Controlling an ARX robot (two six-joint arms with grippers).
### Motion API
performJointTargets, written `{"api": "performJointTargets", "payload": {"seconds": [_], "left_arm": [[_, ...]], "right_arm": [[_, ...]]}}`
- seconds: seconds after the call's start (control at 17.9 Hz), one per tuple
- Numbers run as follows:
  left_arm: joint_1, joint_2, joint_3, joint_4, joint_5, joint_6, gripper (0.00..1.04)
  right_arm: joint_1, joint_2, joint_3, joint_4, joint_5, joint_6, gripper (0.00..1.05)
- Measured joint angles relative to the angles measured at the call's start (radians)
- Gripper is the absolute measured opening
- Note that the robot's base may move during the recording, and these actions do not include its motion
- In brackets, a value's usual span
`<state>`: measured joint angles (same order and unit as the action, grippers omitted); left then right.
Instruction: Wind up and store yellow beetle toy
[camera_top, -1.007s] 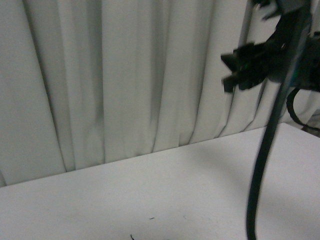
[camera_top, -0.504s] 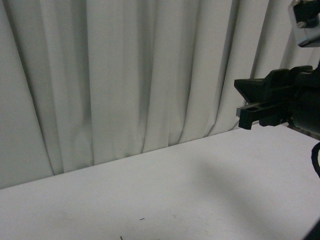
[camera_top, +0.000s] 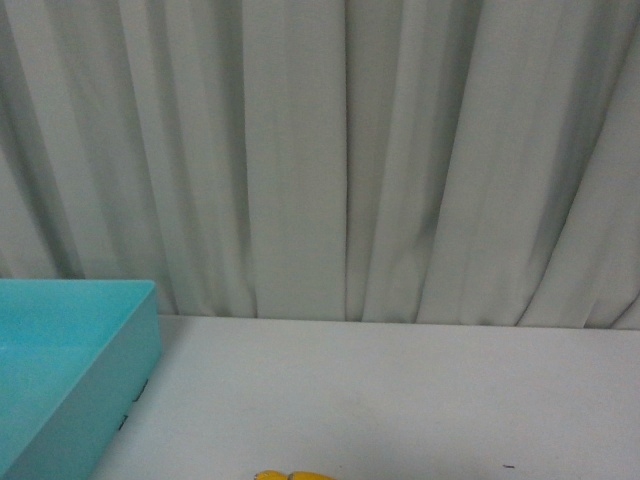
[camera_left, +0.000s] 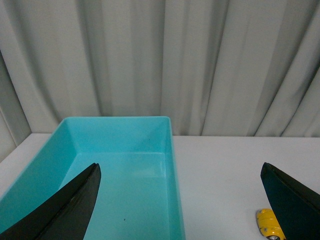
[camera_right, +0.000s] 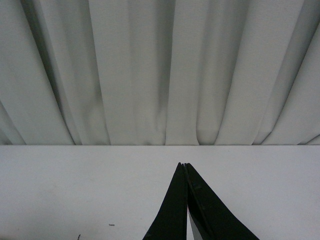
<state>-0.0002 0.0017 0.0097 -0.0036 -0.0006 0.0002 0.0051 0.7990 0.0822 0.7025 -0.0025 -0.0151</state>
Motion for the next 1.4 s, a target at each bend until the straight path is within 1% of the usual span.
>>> {"api": "performJointTargets", "payload": {"seconds": [0.06, 0.17, 0.22, 0.67, 1.23, 1.29, 1.34, 1.4], "left_arm": [[0.0, 0.0, 0.0, 0.0, 0.0, 0.0, 0.98], [0.0, 0.0, 0.0, 0.0, 0.0, 0.0, 0.98], [0.0, 0.0, 0.0, 0.0, 0.0, 0.0, 0.98], [0.0, 0.0, 0.0, 0.0, 0.0, 0.0, 0.98], [0.0, 0.0, 0.0, 0.0, 0.0, 0.0, 0.98], [0.0, 0.0, 0.0, 0.0, 0.0, 0.0, 0.98], [0.0, 0.0, 0.0, 0.0, 0.0, 0.0, 0.98], [0.0, 0.0, 0.0, 0.001, 0.0, 0.0, 0.98]], "right_arm": [[0.0, -0.039, -0.014, -0.025, 0.0, 0.0, 0.02], [0.0, -0.072, -0.055, 0.005, 0.0, 0.0, 0.02], [0.0, -0.103, -0.071, -0.05, 0.0, 0.0, 0.02], [0.0, -0.427, -0.072, -0.332, 0.002, 0.0, 0.02], [0.0, -0.635, -0.072, -0.544, 0.002, 0.0, 0.02], [0.0, -0.722, -0.071, -0.68, -0.001, 0.001, 0.02], [0.0, -0.798, -0.071, -0.696, 0.002, 0.0, 0.02], [0.0, -0.795, -0.069, -0.698, 0.003, 0.001, 0.02]]}}
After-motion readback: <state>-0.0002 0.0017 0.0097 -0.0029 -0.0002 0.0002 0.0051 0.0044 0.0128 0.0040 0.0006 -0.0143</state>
